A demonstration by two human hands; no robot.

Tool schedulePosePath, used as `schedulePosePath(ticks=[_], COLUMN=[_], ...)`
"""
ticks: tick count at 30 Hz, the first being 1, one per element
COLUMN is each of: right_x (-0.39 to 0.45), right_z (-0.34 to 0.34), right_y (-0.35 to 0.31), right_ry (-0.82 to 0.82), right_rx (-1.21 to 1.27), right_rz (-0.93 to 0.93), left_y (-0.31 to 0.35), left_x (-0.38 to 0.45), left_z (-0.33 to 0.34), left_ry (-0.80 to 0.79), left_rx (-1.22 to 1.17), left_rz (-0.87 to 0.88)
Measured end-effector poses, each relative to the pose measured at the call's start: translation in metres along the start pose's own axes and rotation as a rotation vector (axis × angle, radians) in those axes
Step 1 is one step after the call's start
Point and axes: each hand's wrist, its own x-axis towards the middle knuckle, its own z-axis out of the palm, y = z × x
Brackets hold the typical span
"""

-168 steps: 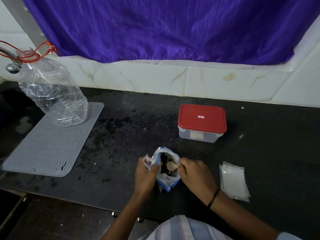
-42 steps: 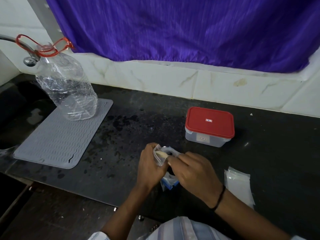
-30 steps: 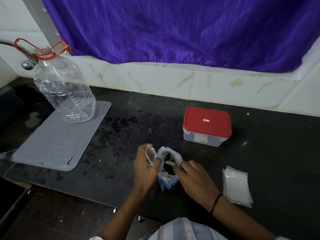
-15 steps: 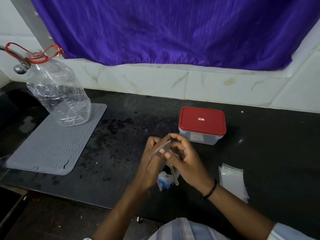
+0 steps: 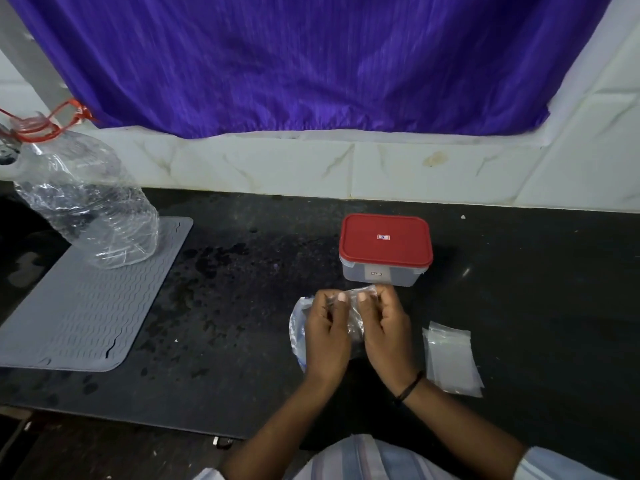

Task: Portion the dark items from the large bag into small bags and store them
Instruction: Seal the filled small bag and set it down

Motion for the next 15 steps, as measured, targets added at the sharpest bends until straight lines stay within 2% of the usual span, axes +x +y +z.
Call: schedulePosePath(ticks=[4, 9, 12, 15], right_x=[0.012, 0.038, 0.05, 0.059], right_z=[-0.007, -0.021, -0.034, -0.046], right_y=[0.015, 0.06, 0.084, 0.096], right_ry=[0.115, 0.198, 0.116, -0.019], right_rx=[-0.058, -0.098, -0.265, -0.531], right_rz=[-0.019, 0.12, 0.239, 0.313], left_y=[-0.006, -0.022, -0.032, -0.038], left_x=[0.016, 0.056, 0.076, 0.087], left_z=[0.014, 0.03, 0.04, 0.053], left_ry=[-0.074, -0.221, -0.356, -0.387], left_rx=[0.182, 0.348, 0.577, 0.775], left_rz=[0.107, 0.004, -0.074, -0.063])
